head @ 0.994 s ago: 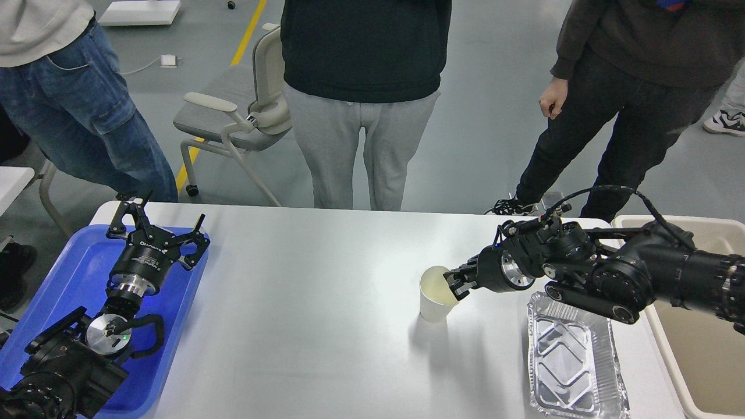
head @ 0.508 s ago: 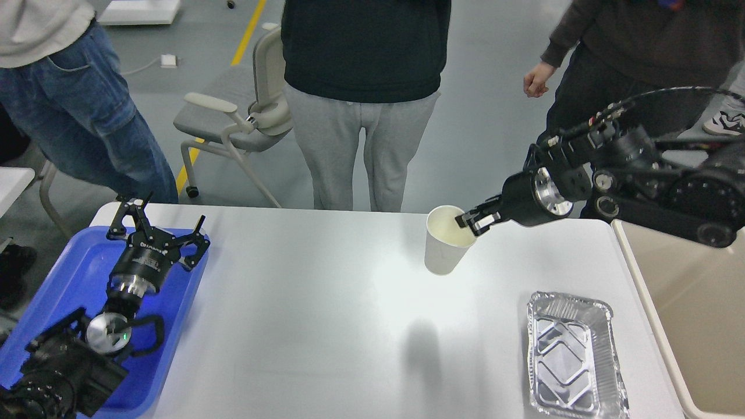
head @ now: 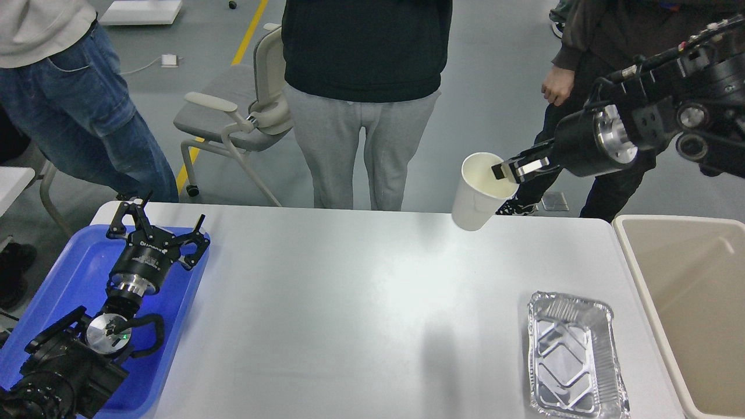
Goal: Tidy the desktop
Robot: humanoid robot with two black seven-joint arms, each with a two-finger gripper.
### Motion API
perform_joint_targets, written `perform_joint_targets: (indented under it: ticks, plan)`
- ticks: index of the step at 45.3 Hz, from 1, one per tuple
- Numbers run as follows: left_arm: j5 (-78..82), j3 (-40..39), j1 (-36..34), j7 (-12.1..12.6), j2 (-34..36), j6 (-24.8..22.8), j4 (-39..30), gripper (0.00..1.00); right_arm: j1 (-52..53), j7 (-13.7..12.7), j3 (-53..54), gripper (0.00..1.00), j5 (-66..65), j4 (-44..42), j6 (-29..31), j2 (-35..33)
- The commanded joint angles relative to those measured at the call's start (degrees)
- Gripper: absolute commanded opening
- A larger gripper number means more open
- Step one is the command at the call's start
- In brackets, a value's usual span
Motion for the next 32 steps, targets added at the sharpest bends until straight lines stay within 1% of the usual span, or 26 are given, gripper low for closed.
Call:
perform_joint_targets:
  ticks: [1,4,9,16,20,24,29,32]
  plan:
    - [0.0,0.0,0.0,0.0,0.0,0.0,0.0,1.0,-6.7,-0.3,0.7,0.0,10.3,-5.9,-7.6,-10.4]
    - [0.0,0.0,0.0,0.0,0.0,0.0,0.0,1.0,-9.4,-0.3,0.6,0.0,17.9,-9.0,-11.0,-14.2]
    - [0.0,0.0,0.0,0.0,0.0,0.0,0.0,1.0,-15.0,-0.2,0.6,0.0,29.4,-14.6,-13.4,-22.0]
    - [0.0,0.0,0.0,0.0,0.0,0.0,0.0,1.0,-26.6,0.0,1.0,0.0,46.8,-22.3,-16.0,-24.2]
    - [0.0,0.0,0.0,0.0,0.0,0.0,0.0,1.0,-32.9,0.0,1.1,0.0,56.5,-27.5,-17.1,-23.4]
    - [0.0,0.0,0.0,0.0,0.0,0.0,0.0,1.0,-39.3,-0.1,1.1,0.0,65.5,-32.4,-18.9,-20.6]
    - [0.0,0.0,0.0,0.0,0.0,0.0,0.0,1.0,-47.0,-0.2,1.4,0.0,74.1,-37.9,-20.9,-15.9]
    - [0.0,0.0,0.0,0.0,0.0,0.0,0.0,1.0,-51.3,-0.4,2.4,0.0,77.8,-42.7,-22.3,-11.4]
